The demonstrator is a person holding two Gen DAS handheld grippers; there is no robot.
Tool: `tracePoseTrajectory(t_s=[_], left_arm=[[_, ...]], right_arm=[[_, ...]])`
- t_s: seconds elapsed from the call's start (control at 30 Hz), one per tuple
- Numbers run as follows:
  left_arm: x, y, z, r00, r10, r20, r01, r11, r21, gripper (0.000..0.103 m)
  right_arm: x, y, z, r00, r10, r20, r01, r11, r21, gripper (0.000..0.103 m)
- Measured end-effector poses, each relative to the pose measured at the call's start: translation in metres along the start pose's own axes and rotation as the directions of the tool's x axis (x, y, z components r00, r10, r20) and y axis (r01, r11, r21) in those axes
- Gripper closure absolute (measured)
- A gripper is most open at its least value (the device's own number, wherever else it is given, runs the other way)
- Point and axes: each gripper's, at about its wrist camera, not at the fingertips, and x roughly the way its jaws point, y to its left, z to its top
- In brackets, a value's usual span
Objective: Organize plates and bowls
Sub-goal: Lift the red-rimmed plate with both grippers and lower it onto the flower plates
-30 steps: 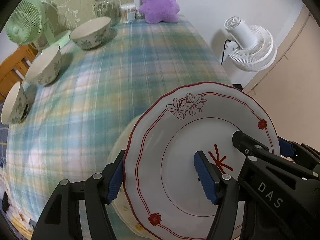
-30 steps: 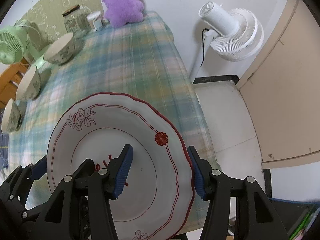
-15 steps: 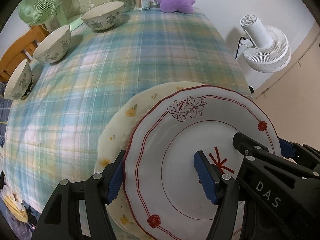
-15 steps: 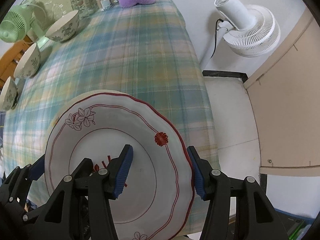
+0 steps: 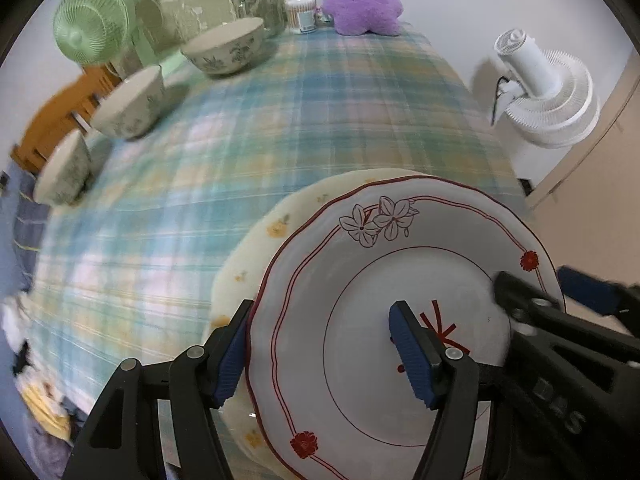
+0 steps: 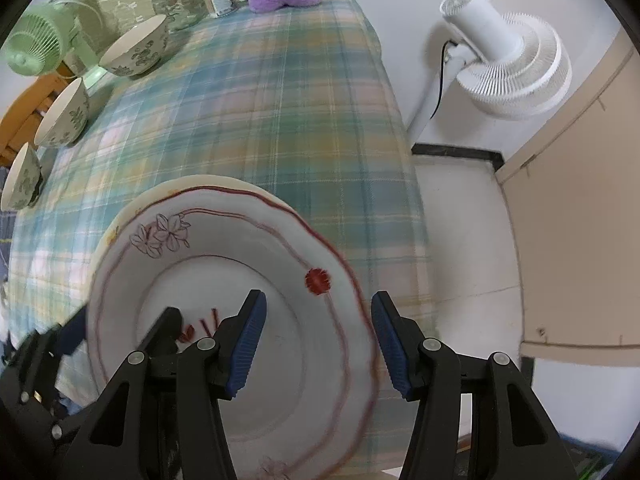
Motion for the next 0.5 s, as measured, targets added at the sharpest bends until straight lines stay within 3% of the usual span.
tracePoseTrajectory(t_s=[0.1, 0.23, 0.5], left_arm=[[0.0, 0.003, -0.001, 1.0, 0.015, 0.005, -0.015, 1.0, 0.001, 0.034], [0.001, 0.003, 0.0, 1.0, 0.02, 0.004, -0.02, 1.0, -0.004, 0.034], [0.002, 0.012, 0.003, 1.0, 0.03, -0.002, -0.03, 0.999, -0.035, 0.034]], right_arm=[[-0.006, -0.001, -0.004, 1.0, -0.003, 0.013, 0.003, 1.0, -0.015, 0.052], [-0.005, 0.002, -0.005, 1.0, 0.003, 0.0, -0.003, 0.999, -0.049, 0.076], [-0.001, 0.013, 0.002, 1.0, 0.002, 0.014, -0.001, 0.996, -0.093, 0.076]])
